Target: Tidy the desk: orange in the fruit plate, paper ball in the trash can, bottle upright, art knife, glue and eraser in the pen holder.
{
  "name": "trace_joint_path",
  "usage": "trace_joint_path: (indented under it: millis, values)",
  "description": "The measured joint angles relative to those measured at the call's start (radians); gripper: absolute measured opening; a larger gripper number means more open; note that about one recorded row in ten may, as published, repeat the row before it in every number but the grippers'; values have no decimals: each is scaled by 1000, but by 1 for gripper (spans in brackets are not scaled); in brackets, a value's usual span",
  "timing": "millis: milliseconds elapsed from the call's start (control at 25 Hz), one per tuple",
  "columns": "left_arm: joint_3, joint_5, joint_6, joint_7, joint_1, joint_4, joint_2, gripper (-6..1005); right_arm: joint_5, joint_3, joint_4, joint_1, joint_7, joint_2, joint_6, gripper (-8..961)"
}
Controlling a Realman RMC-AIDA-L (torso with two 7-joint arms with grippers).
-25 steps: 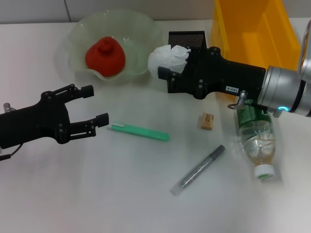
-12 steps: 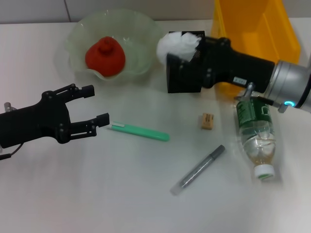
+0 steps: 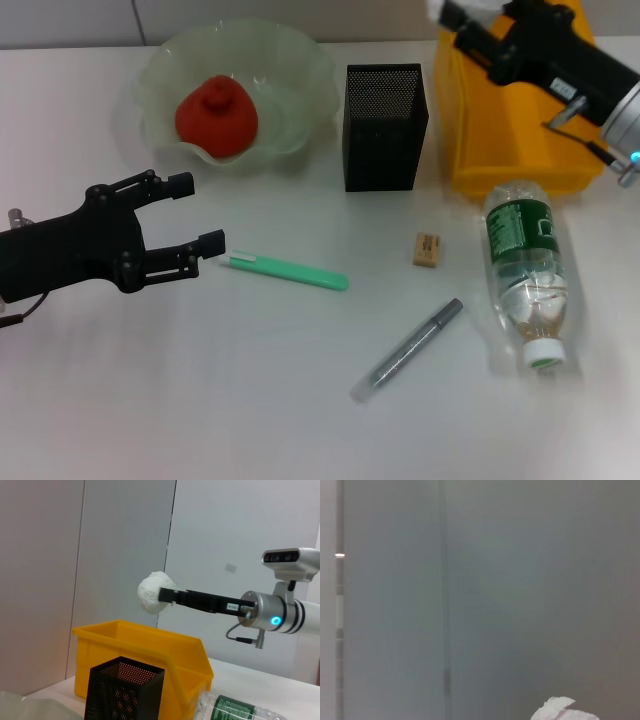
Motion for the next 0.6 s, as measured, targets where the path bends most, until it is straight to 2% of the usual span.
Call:
trace_joint_path:
  millis: [320,600]
  values:
    - [-6,-2,0,-2,0,0,0,859,1,112,-1,11,0,-3,132,501]
    - [-12,-2,1,0,0,0,0,859,1,126,-2,18,0,-3,173,498]
